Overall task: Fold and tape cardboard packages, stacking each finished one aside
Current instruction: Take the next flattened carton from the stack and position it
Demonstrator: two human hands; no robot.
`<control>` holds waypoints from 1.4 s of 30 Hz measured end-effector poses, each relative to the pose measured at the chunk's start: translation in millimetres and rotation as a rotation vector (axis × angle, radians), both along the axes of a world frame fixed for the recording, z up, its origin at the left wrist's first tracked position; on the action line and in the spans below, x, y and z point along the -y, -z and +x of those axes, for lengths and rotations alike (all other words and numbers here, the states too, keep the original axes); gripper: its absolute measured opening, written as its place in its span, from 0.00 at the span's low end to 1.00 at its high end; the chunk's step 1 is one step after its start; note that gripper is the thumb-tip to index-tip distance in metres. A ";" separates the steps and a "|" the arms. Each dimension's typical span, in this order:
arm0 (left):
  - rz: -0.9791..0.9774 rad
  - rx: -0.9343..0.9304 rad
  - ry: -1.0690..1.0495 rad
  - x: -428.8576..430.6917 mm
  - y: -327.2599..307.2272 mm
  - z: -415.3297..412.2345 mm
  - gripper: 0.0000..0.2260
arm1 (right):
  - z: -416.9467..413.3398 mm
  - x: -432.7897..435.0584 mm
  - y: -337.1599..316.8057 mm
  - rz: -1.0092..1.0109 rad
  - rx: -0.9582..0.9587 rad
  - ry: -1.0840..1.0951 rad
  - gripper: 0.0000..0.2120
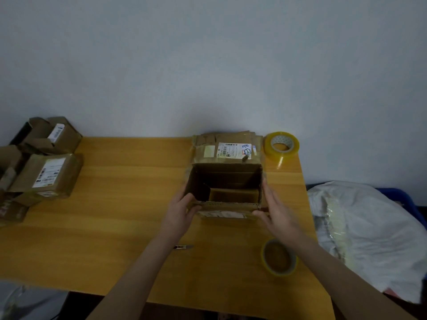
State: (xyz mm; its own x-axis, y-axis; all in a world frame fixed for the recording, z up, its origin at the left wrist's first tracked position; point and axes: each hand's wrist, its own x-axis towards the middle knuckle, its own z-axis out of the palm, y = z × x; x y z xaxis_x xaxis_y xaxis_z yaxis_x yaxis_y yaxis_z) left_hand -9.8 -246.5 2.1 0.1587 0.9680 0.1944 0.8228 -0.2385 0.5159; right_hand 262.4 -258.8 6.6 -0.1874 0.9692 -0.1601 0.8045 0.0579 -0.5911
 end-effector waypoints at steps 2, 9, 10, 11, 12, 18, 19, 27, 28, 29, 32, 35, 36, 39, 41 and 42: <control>-0.005 -0.081 0.036 -1.0 -0.3 2.4 0.06 | 3.4 -2.1 3.8 0.027 0.012 -0.002 0.40; -0.057 -0.132 0.057 -9.2 -9.9 3.6 0.04 | 5.0 -14.0 -3.4 0.050 0.098 -0.073 0.37; -0.060 -0.121 0.050 -9.1 -12.6 3.5 0.04 | 4.1 -15.1 -6.4 0.044 0.094 -0.069 0.37; -0.053 -0.106 0.035 -8.1 -14.8 3.8 0.03 | 3.6 -15.9 -9.3 0.045 0.072 -0.054 0.38; -0.040 -0.082 0.008 -5.2 -16.8 4.7 0.03 | 3.9 -16.1 -11.6 0.055 0.036 -0.030 0.39; 0.034 0.003 -0.144 10.7 -15.9 7.7 0.07 | 7.5 -21.1 -18.8 0.184 0.130 -0.092 0.32; 0.033 -0.012 -0.133 9.3 -14.4 7.5 0.07 | 7.8 -23.5 -21.8 0.196 0.154 -0.110 0.31; 0.062 -0.050 -0.017 0.3 -17.3 12.2 0.04 | -11.8 -46.1 -32.5 0.063 0.235 -0.291 0.32; 0.058 -0.040 -0.010 -1.0 -17.0 9.6 0.04 | -12.5 -45.6 -30.5 0.036 0.233 -0.285 0.32; 0.059 -0.030 -0.001 -1.6 -16.1 5.8 0.04 | -11.4 -44.6 -29.1 0.023 0.216 -0.266 0.32; 0.102 -0.005 0.014 -0.3 -11.7 -3.0 0.04 | -0.4 -42.6 -22.2 0.038 0.172 -0.204 0.30; 0.153 0.037 0.006 1.4 -10.1 1.2 0.05 | 4.7 -42.9 -17.1 0.037 0.205 -0.207 0.32; 0.153 0.048 0.008 -0.1 -10.6 2.5 0.05 | 3.4 -43.5 -17.4 0.036 0.220 -0.213 0.32; 0.085 0.057 0.057 -9.0 -13.4 0.9 0.08 | -2.0 -46.8 -20.4 0.034 0.289 -0.215 0.33; -0.026 0.048 0.098 -13.9 -17.1 0.0 0.11 | -4.5 -49.2 -23.1 0.020 0.326 -0.222 0.33; -0.098 0.047 0.102 -15.0 -19.0 0.4 0.14 | -5.2 -50.2 -24.3 0.010 0.330 -0.228 0.33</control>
State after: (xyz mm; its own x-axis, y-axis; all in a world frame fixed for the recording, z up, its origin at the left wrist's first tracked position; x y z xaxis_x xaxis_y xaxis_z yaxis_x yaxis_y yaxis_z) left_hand -9.4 -231.5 21.1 0.2503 0.9620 0.1092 0.7713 -0.2663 0.5781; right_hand 257.2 -208.7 30.9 -0.3382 0.9104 -0.2384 0.9168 0.2616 -0.3017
